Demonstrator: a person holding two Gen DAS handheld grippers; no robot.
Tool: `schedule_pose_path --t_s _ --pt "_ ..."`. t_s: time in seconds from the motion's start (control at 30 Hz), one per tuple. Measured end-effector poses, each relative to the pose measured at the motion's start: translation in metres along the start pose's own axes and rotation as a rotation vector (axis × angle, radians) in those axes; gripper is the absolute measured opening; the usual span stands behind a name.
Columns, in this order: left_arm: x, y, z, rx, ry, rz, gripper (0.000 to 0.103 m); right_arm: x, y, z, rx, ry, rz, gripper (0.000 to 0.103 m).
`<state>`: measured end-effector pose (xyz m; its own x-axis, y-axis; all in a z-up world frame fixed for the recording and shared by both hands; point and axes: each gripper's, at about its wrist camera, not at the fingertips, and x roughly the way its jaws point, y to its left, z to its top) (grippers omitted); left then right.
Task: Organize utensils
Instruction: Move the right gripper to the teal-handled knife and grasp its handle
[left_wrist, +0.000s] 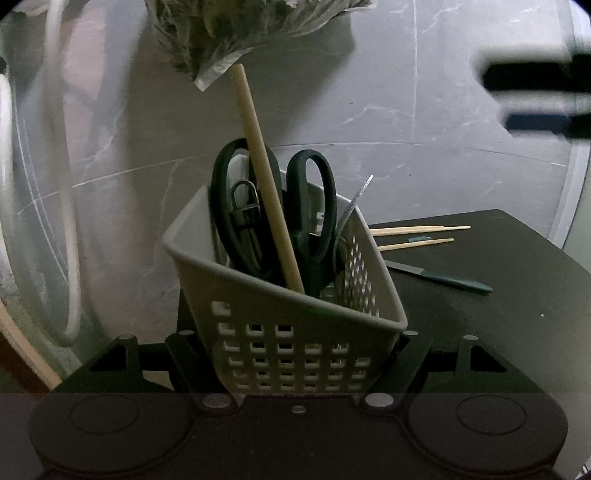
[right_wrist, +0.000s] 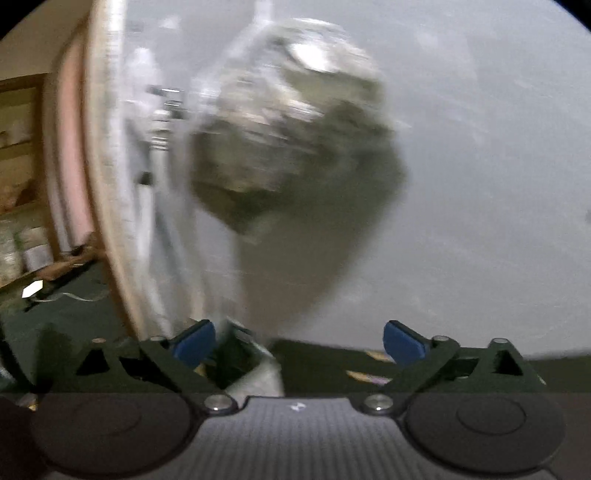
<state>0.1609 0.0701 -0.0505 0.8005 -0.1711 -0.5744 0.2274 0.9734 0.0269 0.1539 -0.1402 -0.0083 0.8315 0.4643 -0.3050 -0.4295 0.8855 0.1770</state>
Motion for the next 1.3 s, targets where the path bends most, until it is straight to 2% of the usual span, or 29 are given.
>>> schedule_pose_path --t_s 0.07,0.17,0.27,0.33,0.4,0.6,0.7,0.77,0.83,1.07,1.3 --pt "0.000 -0.004 0.000 -0.008 0.004 0.016 0.076 0.003 -0.024 -0.013 0.069 0.068 -0.077 0.102" --pt "0.000 -0.009 0.002 -0.020 0.013 0.041 0.076 0.011 -0.058 -0.033 0.213 0.180 -0.122 0.102" --pt "0.000 -0.012 0.003 -0.032 0.021 0.060 0.076 0.021 -0.092 -0.053 0.448 0.246 -0.051 0.102" --pt "-0.001 -0.014 0.004 -0.040 0.027 0.072 0.077 0.029 -0.105 -0.061 0.527 0.276 -0.042 0.102" --pt "-0.001 -0.016 0.004 -0.047 0.030 0.083 0.077 0.041 -0.111 -0.062 0.499 0.294 -0.067 0.102" --pt "-0.003 -0.025 0.003 -0.064 0.035 0.115 0.077 0.085 -0.118 -0.056 0.213 0.410 -0.104 0.102" --pt "-0.001 -0.028 0.005 -0.073 0.036 0.129 0.077 0.101 -0.124 -0.066 0.141 0.464 -0.101 0.087" --pt "-0.001 -0.030 0.006 -0.078 0.038 0.137 0.077 0.108 -0.123 -0.071 0.094 0.491 -0.109 0.068" --pt "-0.001 -0.030 0.006 -0.082 0.039 0.142 0.077 0.113 -0.120 -0.077 0.046 0.508 -0.124 0.056" --pt "0.000 -0.031 0.006 -0.085 0.039 0.152 0.077 0.109 -0.109 -0.092 -0.048 0.522 -0.196 0.031" --pt "0.000 -0.030 0.006 -0.081 0.037 0.148 0.077 0.084 -0.107 -0.095 0.061 0.563 -0.299 0.024"
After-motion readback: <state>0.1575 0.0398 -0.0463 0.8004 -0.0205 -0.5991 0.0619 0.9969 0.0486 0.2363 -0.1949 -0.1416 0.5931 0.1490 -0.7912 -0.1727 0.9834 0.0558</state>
